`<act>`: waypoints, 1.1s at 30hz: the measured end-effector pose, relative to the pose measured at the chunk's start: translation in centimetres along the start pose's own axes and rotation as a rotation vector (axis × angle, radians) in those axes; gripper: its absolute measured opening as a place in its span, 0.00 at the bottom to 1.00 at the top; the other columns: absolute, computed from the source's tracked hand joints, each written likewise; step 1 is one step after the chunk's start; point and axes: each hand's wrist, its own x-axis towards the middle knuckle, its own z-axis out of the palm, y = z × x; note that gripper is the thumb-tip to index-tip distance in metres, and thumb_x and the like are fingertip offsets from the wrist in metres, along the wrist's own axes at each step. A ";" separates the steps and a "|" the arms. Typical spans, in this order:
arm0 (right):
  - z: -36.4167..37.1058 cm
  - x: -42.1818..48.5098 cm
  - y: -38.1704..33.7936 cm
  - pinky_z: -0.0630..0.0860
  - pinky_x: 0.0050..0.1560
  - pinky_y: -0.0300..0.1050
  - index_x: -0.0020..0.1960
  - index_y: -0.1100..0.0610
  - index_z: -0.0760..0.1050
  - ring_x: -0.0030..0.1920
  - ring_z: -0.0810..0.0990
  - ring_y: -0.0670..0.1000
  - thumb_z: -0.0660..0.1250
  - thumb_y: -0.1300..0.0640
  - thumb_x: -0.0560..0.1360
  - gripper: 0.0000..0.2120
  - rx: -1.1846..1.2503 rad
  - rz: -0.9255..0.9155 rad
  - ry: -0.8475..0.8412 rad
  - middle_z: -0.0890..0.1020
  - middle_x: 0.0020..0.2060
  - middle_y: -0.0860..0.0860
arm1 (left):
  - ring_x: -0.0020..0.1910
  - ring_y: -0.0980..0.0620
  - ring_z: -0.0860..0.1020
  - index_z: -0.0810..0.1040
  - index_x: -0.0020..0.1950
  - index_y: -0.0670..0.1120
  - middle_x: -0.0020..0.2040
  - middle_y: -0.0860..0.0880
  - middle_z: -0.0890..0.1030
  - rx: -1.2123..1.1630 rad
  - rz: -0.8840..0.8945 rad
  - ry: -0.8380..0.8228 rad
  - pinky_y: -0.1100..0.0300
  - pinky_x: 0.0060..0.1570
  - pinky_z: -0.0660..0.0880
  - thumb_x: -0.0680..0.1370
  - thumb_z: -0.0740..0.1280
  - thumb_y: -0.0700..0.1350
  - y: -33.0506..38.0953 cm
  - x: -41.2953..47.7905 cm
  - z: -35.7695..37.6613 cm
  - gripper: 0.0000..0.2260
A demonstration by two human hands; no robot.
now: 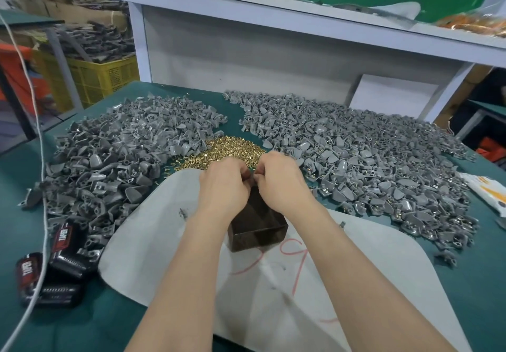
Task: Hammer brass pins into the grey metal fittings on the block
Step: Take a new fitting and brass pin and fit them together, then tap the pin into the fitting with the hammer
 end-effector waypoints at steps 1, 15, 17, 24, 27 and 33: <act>0.1 0.0 0.0 0.68 0.47 0.47 0.47 0.59 0.74 0.52 0.74 0.56 0.62 0.61 0.76 0.03 0.003 -0.002 0.008 0.75 0.51 0.55 | 0.46 0.43 0.77 0.79 0.42 0.49 0.41 0.48 0.78 -0.001 0.001 -0.002 0.51 0.48 0.75 0.77 0.67 0.46 0.0 0.0 0.0 0.05; 0.5 -1.1 5.1 0.75 0.41 0.46 0.41 0.58 0.72 0.40 0.77 0.56 0.63 0.50 0.76 0.12 -0.132 0.378 -0.205 0.78 0.40 0.54 | 0.49 0.48 0.78 0.76 0.40 0.53 0.41 0.53 0.79 -0.041 -0.057 -0.004 0.51 0.53 0.75 0.76 0.69 0.46 0.0 0.0 -0.2 0.06; 0.6 -0.5 4.6 0.74 0.41 0.47 0.36 0.58 0.67 0.41 0.76 0.57 0.61 0.55 0.76 0.12 -0.156 0.354 -0.238 0.75 0.36 0.53 | 0.49 0.48 0.78 0.76 0.40 0.53 0.41 0.53 0.78 -0.030 -0.057 -0.004 0.51 0.52 0.75 0.76 0.69 0.47 0.0 0.0 -0.2 0.06; -1.0 0.4 5.0 0.71 0.40 0.46 0.41 0.61 0.65 0.39 0.74 0.54 0.61 0.62 0.76 0.06 -0.100 0.372 -0.256 0.71 0.35 0.51 | 0.49 0.49 0.77 0.76 0.40 0.53 0.43 0.53 0.80 -0.036 -0.070 -0.013 0.50 0.54 0.75 0.76 0.69 0.47 0.2 -0.2 -0.4 0.05; -3.2 0.4 4.9 0.71 0.41 0.47 0.51 0.61 0.68 0.43 0.75 0.57 0.61 0.62 0.77 0.04 -0.090 0.350 -0.205 0.76 0.44 0.57 | 0.49 0.48 0.77 0.77 0.41 0.53 0.45 0.52 0.81 -0.028 -0.071 -0.002 0.50 0.54 0.75 0.77 0.68 0.46 0.3 -0.2 -0.3 0.05; -5.5 -0.7 4.6 0.76 0.40 0.50 0.57 0.59 0.69 0.39 0.80 0.56 0.60 0.54 0.79 0.10 0.100 0.183 -0.012 0.81 0.43 0.57 | 0.50 0.46 0.78 0.80 0.45 0.49 0.46 0.49 0.82 -0.011 -0.074 0.020 0.49 0.53 0.75 0.77 0.68 0.46 0.4 -0.1 -0.1 0.03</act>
